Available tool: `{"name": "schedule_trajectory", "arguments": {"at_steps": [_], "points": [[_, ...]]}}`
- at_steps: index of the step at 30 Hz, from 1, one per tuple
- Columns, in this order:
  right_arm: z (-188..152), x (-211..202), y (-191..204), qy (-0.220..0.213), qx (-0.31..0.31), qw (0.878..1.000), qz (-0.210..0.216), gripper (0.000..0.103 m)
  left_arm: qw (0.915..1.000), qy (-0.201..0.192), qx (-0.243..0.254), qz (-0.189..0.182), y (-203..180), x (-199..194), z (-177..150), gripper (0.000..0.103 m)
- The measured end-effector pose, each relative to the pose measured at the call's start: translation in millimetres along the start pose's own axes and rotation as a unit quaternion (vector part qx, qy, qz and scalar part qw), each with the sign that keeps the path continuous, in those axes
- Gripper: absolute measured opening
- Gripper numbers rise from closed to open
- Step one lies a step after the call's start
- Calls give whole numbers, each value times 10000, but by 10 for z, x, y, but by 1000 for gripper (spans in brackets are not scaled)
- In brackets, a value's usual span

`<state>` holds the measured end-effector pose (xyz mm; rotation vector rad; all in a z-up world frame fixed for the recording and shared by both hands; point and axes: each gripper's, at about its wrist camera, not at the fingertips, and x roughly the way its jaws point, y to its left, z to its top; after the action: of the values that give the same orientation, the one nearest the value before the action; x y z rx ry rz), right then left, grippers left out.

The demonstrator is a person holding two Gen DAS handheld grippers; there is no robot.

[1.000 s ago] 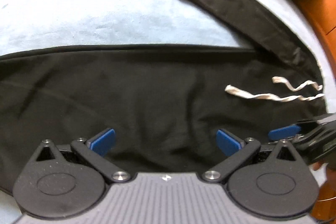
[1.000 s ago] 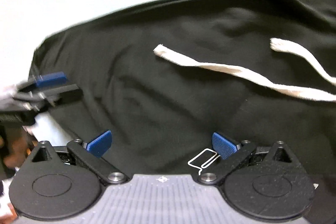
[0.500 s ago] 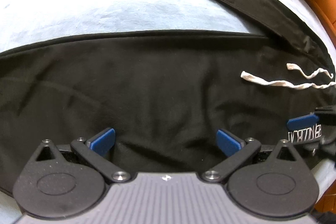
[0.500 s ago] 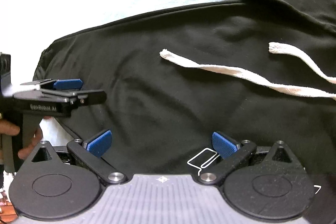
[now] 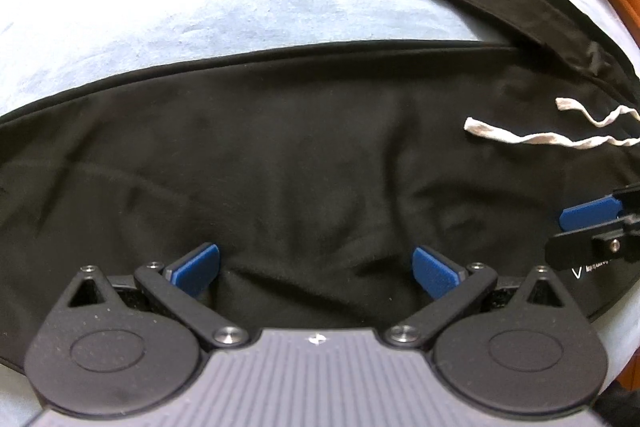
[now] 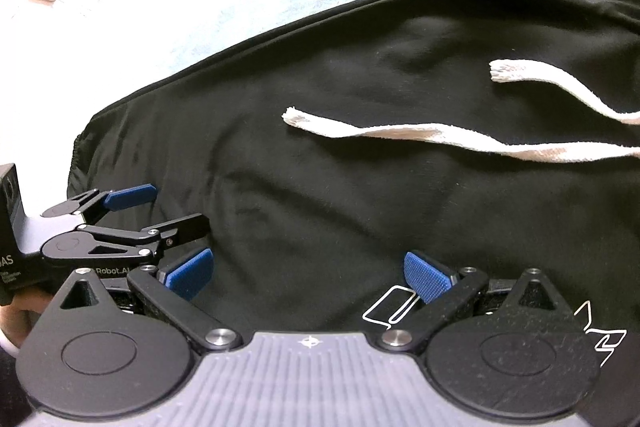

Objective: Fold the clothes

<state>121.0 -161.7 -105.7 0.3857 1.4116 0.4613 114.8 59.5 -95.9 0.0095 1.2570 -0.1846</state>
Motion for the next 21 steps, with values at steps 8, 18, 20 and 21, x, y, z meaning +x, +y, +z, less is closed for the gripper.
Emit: {"name": "schedule_trajectory", "arguments": {"at_steps": [8, 18, 20, 21], "points": [[39, -8, -14, 77, -27, 10000, -30, 103, 9992, 110, 319, 223, -101, 22, -17, 102], [88, -91, -4, 14, 142, 9999, -2, 103, 9966, 340, 628, 399, -201, -19, 64, 102], [46, -242, 42, -281, -106, 9995, -37, 103, 9959, 244, 755, 444, -260, -97, 103, 102], [19, -322, 58, -419, -265, 9987, -105, 103, 9958, 219, 793, 411, -291, -124, 127, 102]]}}
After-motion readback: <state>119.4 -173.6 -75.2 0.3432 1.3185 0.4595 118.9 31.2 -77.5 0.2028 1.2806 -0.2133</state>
